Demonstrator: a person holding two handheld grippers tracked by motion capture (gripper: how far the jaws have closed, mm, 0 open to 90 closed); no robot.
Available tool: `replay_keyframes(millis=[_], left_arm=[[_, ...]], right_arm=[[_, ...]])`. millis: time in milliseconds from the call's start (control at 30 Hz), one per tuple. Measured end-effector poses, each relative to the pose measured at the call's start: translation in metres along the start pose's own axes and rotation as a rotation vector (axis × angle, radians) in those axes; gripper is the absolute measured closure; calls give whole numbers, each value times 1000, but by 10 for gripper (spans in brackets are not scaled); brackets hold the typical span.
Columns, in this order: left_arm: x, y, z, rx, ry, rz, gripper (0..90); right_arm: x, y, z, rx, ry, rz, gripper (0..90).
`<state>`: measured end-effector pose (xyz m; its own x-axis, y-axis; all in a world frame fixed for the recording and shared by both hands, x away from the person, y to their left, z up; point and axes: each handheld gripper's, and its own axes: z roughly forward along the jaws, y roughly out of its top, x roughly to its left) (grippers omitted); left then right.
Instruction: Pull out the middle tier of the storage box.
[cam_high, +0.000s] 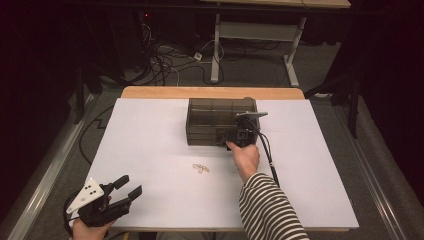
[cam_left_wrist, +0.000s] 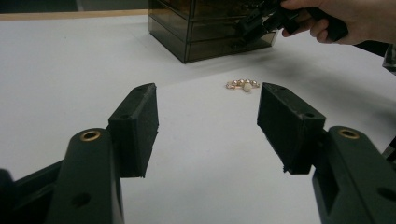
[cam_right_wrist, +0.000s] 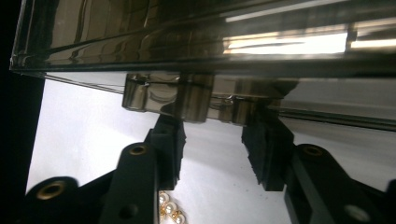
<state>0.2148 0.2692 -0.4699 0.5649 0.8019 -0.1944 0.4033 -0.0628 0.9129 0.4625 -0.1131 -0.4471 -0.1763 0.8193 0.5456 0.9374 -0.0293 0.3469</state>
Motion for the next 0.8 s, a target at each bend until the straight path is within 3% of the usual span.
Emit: replay_keyframes(millis=[800], left_arm=[[0,0,0,-4,12,2,375]], right_arm=[[1,-4,-1,-7,-8,-34,622]])
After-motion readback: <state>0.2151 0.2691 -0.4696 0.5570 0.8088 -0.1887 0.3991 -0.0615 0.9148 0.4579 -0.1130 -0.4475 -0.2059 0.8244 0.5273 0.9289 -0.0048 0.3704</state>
